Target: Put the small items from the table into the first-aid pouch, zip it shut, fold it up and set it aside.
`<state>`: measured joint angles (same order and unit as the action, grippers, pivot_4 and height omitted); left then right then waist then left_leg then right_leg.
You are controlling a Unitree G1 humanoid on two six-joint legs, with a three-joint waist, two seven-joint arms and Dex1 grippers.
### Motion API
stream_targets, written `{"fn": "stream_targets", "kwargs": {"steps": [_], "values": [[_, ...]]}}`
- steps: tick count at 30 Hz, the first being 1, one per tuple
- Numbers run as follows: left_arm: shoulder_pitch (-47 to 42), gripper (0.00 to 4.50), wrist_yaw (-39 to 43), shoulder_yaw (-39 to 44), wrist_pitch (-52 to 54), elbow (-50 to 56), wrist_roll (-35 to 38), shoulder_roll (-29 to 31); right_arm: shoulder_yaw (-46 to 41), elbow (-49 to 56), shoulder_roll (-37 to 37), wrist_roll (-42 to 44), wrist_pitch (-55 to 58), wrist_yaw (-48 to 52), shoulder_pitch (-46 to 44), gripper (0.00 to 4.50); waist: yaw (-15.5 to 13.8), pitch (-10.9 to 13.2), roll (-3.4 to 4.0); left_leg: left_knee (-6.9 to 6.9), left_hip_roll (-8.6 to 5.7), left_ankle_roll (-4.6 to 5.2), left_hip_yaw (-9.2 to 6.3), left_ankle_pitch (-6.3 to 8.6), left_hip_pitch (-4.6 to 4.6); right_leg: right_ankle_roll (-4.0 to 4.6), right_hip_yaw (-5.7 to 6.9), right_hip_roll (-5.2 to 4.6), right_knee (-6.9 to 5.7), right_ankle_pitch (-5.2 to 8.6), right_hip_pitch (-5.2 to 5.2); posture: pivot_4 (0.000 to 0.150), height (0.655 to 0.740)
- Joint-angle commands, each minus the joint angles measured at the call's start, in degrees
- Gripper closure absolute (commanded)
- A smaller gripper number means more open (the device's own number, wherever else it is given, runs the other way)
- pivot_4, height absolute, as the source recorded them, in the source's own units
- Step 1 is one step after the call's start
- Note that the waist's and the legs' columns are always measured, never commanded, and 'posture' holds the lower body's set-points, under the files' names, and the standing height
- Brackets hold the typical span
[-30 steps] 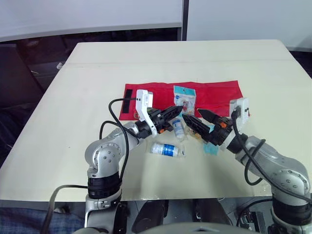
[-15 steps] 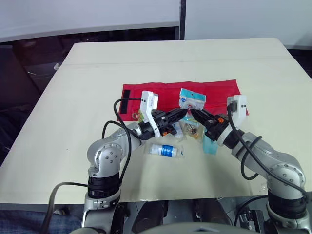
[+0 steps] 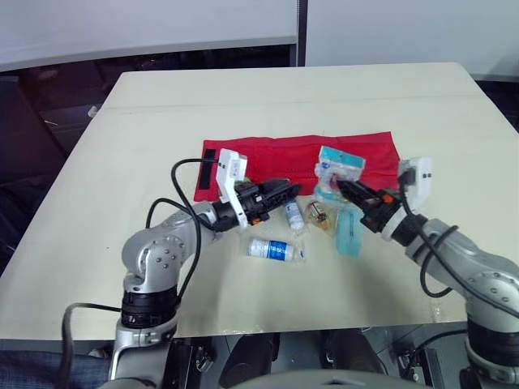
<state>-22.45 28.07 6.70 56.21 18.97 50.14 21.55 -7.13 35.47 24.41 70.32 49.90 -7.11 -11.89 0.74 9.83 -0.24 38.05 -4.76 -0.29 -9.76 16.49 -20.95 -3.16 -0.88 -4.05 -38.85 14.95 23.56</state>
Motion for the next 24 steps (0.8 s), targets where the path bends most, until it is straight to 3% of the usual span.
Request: {"fn": "stream_targets", "kwargs": {"steps": [1, 7, 12, 15, 20, 24], "values": [[-4.4, 0.05, 5.9, 0.1, -8.3, -6.6, -7.2, 6.3, -1.4, 1.3, 1.0, 0.8, -0.9, 0.9, 0.4, 4.5, 0.0, 0.0, 0.0, -0.01, 0.0, 0.0, -0.01, 0.0, 0.0, 0.0, 0.0, 0.01, 0.0, 0.0, 0.0, 0.15, 0.7368], [-13.5, 0.05, 11.2, -5.1, -26.0, -28.4, -24.8, 14.2, -1.1, 1.1, 0.9, 0.3, -1.4, 0.8, 0.7, 4.5, 0.0, 0.0, 0.0, -0.08, 0.03, 0.01, 0.09, 0.0, 0.05, 0.06, 0.09, 0.04, 0.02, -0.06, 0.02, 0.15, 0.7368], [-20.3, 0.05, 14.3, -12.6, -41.0, -45.1, -38.4, 14.3, 0.9, 0.7, -0.4, -1.4, -1.6, 1.0, -0.7, 4.5, -0.1, 0.0, -0.03, -0.08, -0.02, 0.13, 0.04, 0.08, -0.09, -0.01, 0.06, -0.01, 0.16, -0.11, 0.1, 0.15, 0.7368], [-23.9, 0.05, 13.8, -15.2, -50.1, -53.4, -45.0, 15.0, 1.2, 1.0, -1.0, -1.8, -1.8, 0.9, -1.0, 4.5, 0.0, 0.0, -0.09, 0.05, -0.02, 0.12, -0.1, 0.07, -0.74, -0.01, 0.06, -0.06, 0.09, -0.15, 0.71, 0.15, 0.7368], [-25.3, 0.05, 14.6, -15.1, -58.1, -60.0, -49.5, 16.7, 0.9, 2.3, -1.3, -2.5, -2.1, 0.2, 0.4, 4.5, 0.5, 0.0, -0.09, 0.12, -0.03, 0.12, 0.05, 0.07, -1.16, 0.01, 0.0, -0.27, 0.0, -0.26, 1.22, 0.15, 0.7368], [-22.0, 0.05, 21.6, -15.2, -60.2, -58.8, -49.3, 19.0, 0.9, 2.9, -1.4, -2.8, -2.6, -0.2, 1.4, 4.5, 0.9, 0.0, -0.09, 0.12, -0.02, 0.12, 0.02, 0.07, -1.16, 0.01, -0.03, -0.29, -0.02, -0.26, 1.22, 0.15, 0.7368]]}}
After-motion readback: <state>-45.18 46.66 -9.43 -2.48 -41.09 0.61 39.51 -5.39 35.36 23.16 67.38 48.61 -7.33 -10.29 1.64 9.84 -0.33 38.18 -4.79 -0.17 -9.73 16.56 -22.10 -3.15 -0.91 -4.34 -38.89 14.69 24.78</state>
